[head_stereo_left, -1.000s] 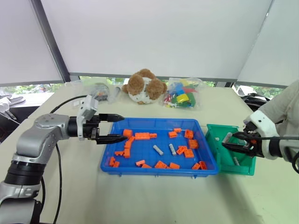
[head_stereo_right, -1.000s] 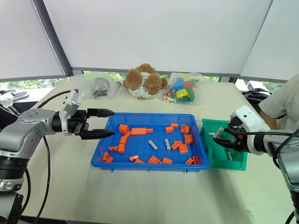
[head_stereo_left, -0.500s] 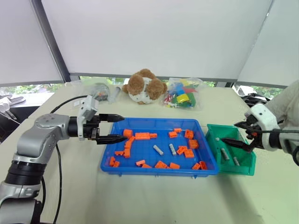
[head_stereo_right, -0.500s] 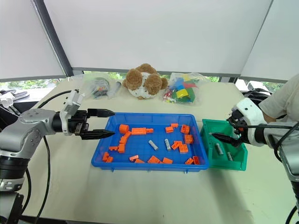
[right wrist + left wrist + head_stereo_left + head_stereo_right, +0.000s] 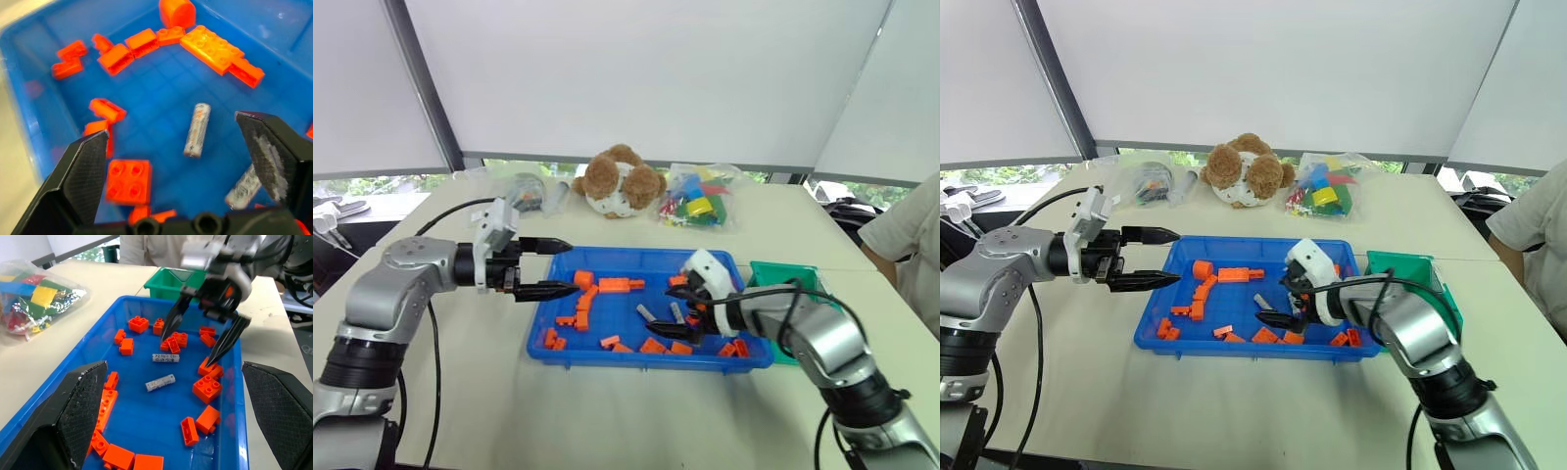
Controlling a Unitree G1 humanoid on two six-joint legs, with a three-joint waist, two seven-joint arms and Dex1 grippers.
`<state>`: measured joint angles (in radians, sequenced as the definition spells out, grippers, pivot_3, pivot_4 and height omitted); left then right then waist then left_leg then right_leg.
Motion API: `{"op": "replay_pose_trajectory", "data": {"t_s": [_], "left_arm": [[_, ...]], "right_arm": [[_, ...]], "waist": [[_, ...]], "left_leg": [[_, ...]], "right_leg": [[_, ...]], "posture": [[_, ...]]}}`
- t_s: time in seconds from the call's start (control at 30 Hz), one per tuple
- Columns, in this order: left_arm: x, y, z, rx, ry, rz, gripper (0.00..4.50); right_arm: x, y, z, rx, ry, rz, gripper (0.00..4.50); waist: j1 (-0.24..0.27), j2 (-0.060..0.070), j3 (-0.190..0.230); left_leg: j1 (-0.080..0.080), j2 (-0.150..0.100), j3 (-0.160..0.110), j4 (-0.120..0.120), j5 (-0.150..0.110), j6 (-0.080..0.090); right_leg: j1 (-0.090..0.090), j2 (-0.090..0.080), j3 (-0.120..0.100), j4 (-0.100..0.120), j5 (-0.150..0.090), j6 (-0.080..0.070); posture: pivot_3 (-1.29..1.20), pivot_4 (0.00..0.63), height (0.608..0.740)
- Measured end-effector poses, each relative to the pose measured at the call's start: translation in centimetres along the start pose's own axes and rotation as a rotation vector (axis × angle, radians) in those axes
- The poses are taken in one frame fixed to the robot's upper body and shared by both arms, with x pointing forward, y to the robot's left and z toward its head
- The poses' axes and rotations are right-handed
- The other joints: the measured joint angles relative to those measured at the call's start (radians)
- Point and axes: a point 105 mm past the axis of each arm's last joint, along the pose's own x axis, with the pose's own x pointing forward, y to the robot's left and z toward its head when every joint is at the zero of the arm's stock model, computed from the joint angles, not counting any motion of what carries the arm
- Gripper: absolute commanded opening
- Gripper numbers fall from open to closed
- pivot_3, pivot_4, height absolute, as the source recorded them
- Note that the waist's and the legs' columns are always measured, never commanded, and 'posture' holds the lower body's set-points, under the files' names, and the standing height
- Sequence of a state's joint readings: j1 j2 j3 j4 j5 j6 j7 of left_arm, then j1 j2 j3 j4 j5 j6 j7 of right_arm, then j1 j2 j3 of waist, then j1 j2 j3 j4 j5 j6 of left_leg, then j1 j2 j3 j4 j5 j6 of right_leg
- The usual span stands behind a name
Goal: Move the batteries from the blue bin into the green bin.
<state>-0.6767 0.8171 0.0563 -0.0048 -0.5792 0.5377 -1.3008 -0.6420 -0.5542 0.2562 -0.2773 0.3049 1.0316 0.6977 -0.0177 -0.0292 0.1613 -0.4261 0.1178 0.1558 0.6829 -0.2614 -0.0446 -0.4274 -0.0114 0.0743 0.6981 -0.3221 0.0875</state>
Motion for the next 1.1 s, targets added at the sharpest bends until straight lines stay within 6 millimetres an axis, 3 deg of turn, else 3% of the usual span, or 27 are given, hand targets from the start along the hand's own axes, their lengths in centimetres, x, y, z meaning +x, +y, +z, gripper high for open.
{"op": "replay_pose_trajectory", "data": {"t_s": [0.13, 0.23, 0.33, 0.47, 0.57, 0.67, 0.7, 0.8, 0.9, 0.97, 1.03, 1.1], "left_arm": [[-0.1, 0.0, 0.0, 0.004, 0.004, 0.008, 4.50], [-0.2, 0.0, 0.1, 0.006, 0.006, 0.015, 4.50], [-0.2, 0.0, -0.1, 0.002, 0.009, 0.022, 4.50], [-0.2, 0.0, 0.0, 0.003, 0.009, 0.026, 4.50], [-0.2, -0.2, -0.1, 0.006, 0.011, 0.022, 4.50], [-0.1, -0.3, -0.1, 0.007, 0.009, 0.018, 4.50], [-0.1, -0.3, -0.1, 0.006, 0.009, 0.018, 4.50], [-0.1, -0.3, -0.1, 0.003, 0.005, 0.015, 4.50], [-0.1, -0.4, -0.3, -0.005, 0.003, 0.011, 4.50], [-0.1, -0.5, -0.2, -0.001, 0.001, 0.007, 4.50], [0.1, -0.7, -0.1, -0.003, 0.002, 0.000, 4.50], [0.1, -0.7, -0.3, -0.012, 0.003, 0.000, 4.50]], "right_arm": [[2.7, 0.0, -1.2, 0.001, 0.079, -0.034, 4.48], [3.6, -0.6, -2.7, 0.018, 0.135, -0.065, 4.48], [3.9, -1.1, -2.5, 0.015, 0.132, -0.080, 4.48], [4.2, -1.1, -2.4, 0.017, 0.125, -0.074, 3.21], [4.4, -0.9, -2.3, 0.019, 0.122, -0.068, 1.91], [4.4, -0.7, -2.3, 0.022, 0.122, -0.059, 0.25], [4.4, -0.8, -2.3, 0.022, 0.123, -0.060, 0.02], [4.1, -1.0, -2.3, 0.015, 0.133, -0.074, 0.02], [2.8, -2.3, -1.1, 0.001, 0.112, -0.132, 0.02], [0.8, -3.7, 0.8, -0.022, 0.059, -0.199, 0.02], [-3.0, -6.1, 2.6, -0.067, 0.013, -0.323, 0.02], [-7.4, -8.9, 3.1, -0.079, 0.007, -0.473, 0.02]], "waist": [[-0.002, 0.000, 0.000], [0.001, 0.000, 0.000], [-0.001, 0.000, 0.000], [-0.002, 0.000, 0.000], [-0.002, 0.000, 0.000], [-0.002, 0.000, 0.000], [-0.002, 0.000, 0.000], [-0.001, 0.000, 0.000], [-0.001, 0.000, 0.000], [0.000, 0.000, 0.000], [0.008, 0.000, 0.000], [0.010, 0.000, 0.000]], "left_leg": [[0.000, 0.000, 0.000, 0.000, 0.001, -0.001], [0.000, 0.000, 0.000, 0.000, 0.001, -0.002], [0.000, 0.000, 0.000, 0.000, 0.001, -0.002], [0.000, 0.000, 0.000, 0.000, 0.001, -0.001], [0.000, 0.000, 0.000, 0.000, 0.001, -0.002], [0.000, 0.000, 0.000, 0.000, 0.001, -0.002], [0.000, 0.000, 0.000, 0.000, 0.001, -0.001], [0.000, 0.000, 0.000, 0.000, 0.001, -0.001], [0.000, 0.000, 0.000, 0.000, 0.001, -0.001], [0.000, 0.000, 0.000, 0.000, 0.001, -0.001], [-0.001, 0.000, 0.000, -0.001, 0.001, -0.001], [-0.001, 0.000, 0.000, -0.001, 0.000, 0.000]], "right_leg": [[0.000, 0.000, 0.000, 0.000, 0.000, 0.000], [0.000, 0.000, 0.000, 0.000, 0.000, 0.000], [0.000, 0.000, 0.000, 0.000, 0.000, 0.000], [0.000, 0.000, 0.000, 0.000, 0.000, 0.000], [0.000, 0.000, 0.000, 0.000, 0.000, 0.000], [0.000, 0.000, 0.000, 0.000, 0.000, 0.000], [0.000, 0.000, 0.000, 0.000, 0.000, 0.000], [0.000, 0.000, 0.000, 0.000, 0.000, 0.000], [-0.001, 0.000, 0.000, 0.000, 0.000, 0.000], [-0.001, 0.000, 0.000, 0.000, 0.000, 0.000], [-0.001, 0.000, 0.000, 0.000, 0.000, 0.000], [0.000, -0.001, 0.000, -0.002, 0.000, 0.000]], "posture": [[0.00, 0.150, 0.734], [0.00, 0.150, 0.734], [0.00, 0.150, 0.734], [0.00, 0.150, 0.734], [0.00, 0.150, 0.734], [0.00, 0.150, 0.734], [0.00, 0.150, 0.734], [0.00, 0.150, 0.734], [0.00, 0.150, 0.734], [0.00, 0.150, 0.734], [0.00, 0.150, 0.734], [0.00, 0.150, 0.734]]}}
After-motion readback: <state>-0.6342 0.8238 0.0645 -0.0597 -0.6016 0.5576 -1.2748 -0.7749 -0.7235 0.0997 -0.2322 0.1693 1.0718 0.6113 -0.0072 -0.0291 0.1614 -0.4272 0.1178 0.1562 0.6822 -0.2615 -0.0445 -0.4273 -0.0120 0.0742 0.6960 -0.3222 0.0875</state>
